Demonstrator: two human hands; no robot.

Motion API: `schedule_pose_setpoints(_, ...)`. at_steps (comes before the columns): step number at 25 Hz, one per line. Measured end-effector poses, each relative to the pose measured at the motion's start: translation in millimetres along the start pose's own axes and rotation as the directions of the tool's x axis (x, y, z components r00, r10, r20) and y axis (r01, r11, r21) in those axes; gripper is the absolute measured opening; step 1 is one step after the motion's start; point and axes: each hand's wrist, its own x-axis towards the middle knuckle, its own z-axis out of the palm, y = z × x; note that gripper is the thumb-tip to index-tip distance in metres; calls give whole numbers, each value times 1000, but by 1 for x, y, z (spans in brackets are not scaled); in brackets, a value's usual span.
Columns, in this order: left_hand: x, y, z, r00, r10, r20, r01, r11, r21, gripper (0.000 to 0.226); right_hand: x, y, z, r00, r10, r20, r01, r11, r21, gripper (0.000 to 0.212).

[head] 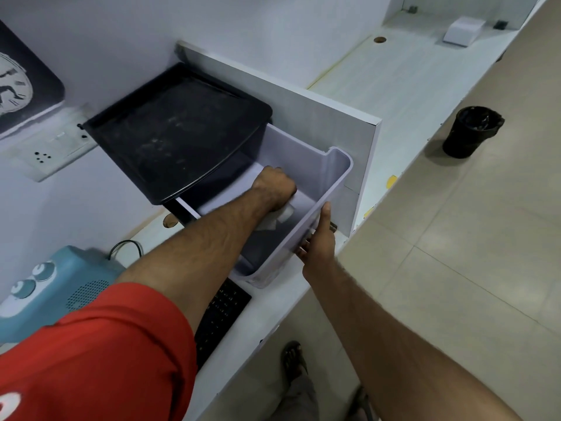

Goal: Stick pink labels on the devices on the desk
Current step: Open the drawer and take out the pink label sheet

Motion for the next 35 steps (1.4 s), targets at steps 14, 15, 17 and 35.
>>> schedule_pose_setpoints(14, -158, -33, -52, 469, -883, 37, 148, 37, -988, 3, -51, -11, 32, 990, -121, 75, 136, 961, -240, 57)
schedule_pose_setpoints(15, -169, -40, -51, 421, -902, 98, 80, -71, -994, 6, -54, -11, 37, 981, -158, 109, 183, 941, -284, 54)
schedule_pose_setpoints(17, -186, -56, -49, 371, -893, 254, -67, -298, -952, 11, -57, -9, 55, 972, -175, 155, 215, 930, -300, 50)
schedule_pose_setpoints(35, -199, -120, 9, 484, -721, 495, -360, -680, -639, 18, -19, 15, 173, 985, -135, 112, 162, 945, -284, 68)
